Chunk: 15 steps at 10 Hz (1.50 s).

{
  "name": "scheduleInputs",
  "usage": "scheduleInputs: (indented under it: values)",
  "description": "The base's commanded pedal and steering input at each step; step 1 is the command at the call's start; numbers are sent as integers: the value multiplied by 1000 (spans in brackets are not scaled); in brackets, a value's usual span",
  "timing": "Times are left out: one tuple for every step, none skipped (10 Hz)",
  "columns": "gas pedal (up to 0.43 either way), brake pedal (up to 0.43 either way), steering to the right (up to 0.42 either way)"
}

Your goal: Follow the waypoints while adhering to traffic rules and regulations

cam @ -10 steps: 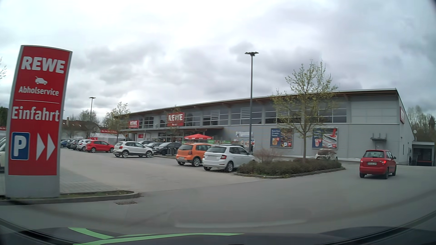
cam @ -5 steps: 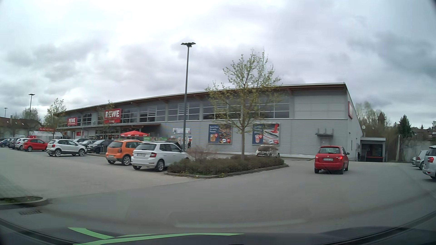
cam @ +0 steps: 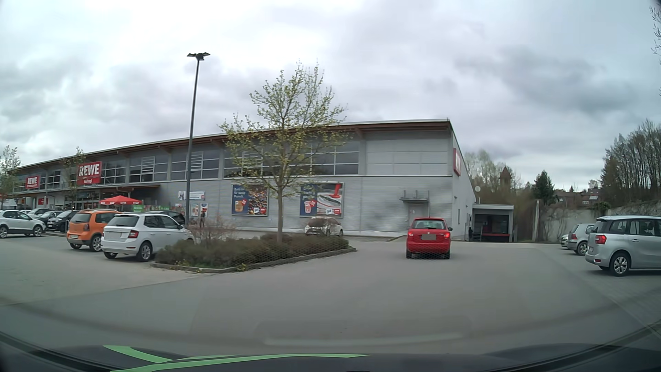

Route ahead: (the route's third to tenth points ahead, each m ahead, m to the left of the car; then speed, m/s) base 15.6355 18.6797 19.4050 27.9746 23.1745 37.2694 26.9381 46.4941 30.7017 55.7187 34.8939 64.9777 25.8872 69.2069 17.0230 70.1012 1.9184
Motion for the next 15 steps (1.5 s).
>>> scheduleInputs:
  values:
    - [0, 220, 596]
    - [0, 207, 546]
    - [0, 43, 467]
    - [0, 0, 396]
    - [0, 0, 299]
    - [0, 0, 211]
    - [0, 0, 128]
    - [67, 0, 50]
    - [110, 0, -8]
    - [138, 0, -57]
    - [150, 0, -112]
    - [157, 0, -197]
    - [157, 0, -271]
    - [157, 0, -331]
    - [157, 0, -383]
